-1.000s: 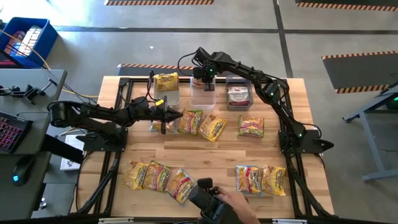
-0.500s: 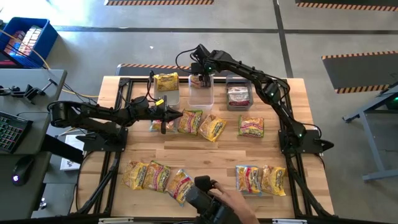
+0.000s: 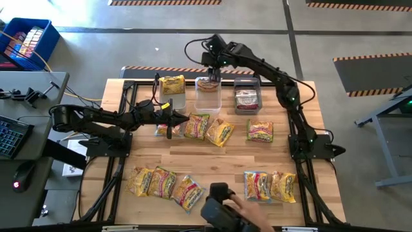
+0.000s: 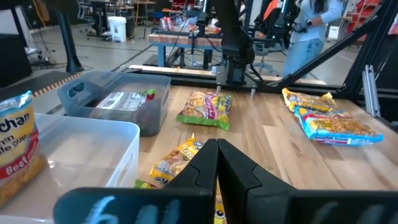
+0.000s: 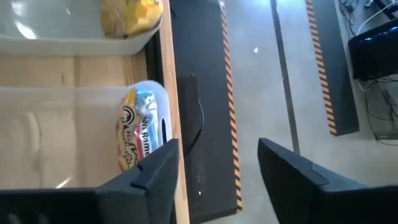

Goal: Sort Maruchan noodles
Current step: Put the middle blue noodle pack into the transparent white bin, then adjust the green noodle pack on the transparent black bin

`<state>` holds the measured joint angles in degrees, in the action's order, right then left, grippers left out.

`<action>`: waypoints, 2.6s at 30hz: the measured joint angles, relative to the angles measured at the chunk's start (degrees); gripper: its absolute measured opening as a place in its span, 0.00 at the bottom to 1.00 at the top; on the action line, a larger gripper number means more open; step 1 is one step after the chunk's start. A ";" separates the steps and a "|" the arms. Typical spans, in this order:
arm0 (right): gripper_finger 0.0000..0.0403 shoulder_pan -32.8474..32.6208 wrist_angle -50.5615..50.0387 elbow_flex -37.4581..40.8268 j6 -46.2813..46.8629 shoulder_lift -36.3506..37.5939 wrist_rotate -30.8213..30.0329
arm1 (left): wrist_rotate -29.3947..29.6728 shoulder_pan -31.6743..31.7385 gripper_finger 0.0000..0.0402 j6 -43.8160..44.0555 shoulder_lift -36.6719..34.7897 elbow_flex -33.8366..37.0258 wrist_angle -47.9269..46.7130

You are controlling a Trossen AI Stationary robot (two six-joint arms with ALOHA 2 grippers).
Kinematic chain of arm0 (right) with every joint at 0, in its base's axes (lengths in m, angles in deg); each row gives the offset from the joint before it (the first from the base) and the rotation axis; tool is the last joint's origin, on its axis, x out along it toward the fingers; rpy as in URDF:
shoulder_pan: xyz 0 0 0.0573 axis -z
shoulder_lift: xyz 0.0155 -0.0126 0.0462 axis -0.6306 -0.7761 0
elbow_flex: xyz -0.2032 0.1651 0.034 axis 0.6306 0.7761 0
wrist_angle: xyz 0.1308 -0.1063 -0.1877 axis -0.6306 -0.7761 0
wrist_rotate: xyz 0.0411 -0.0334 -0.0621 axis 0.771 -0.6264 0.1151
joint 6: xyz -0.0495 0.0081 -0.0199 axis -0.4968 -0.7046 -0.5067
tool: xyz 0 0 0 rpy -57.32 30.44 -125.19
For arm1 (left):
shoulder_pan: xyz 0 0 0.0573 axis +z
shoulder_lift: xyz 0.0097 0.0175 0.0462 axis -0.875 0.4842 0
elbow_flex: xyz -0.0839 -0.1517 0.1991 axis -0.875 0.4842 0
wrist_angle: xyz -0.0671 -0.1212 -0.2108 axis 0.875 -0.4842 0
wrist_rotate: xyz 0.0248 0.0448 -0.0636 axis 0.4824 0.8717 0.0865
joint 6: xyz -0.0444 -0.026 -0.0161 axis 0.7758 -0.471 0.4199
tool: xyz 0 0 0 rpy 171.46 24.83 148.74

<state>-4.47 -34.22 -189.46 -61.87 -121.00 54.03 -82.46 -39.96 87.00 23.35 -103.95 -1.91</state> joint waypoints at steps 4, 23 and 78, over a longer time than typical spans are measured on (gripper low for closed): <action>0.30 0.65 0.00 0.00 0.98 1.32 2.29 | 0.00 0.00 0.00 -1.34 0.00 0.00 0.04; 0.01 -1.67 11.53 21.32 2.38 1.29 17.69 | 0.00 0.00 0.00 -2.77 0.02 -0.44 0.04; 0.00 -14.39 101.05 103.84 33.33 46.47 7.26 | 0.31 1.30 0.00 0.79 0.04 -6.35 -8.59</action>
<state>-18.87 66.83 -85.62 -28.54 -74.53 61.30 -82.15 -38.66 87.79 23.40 -110.31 -10.50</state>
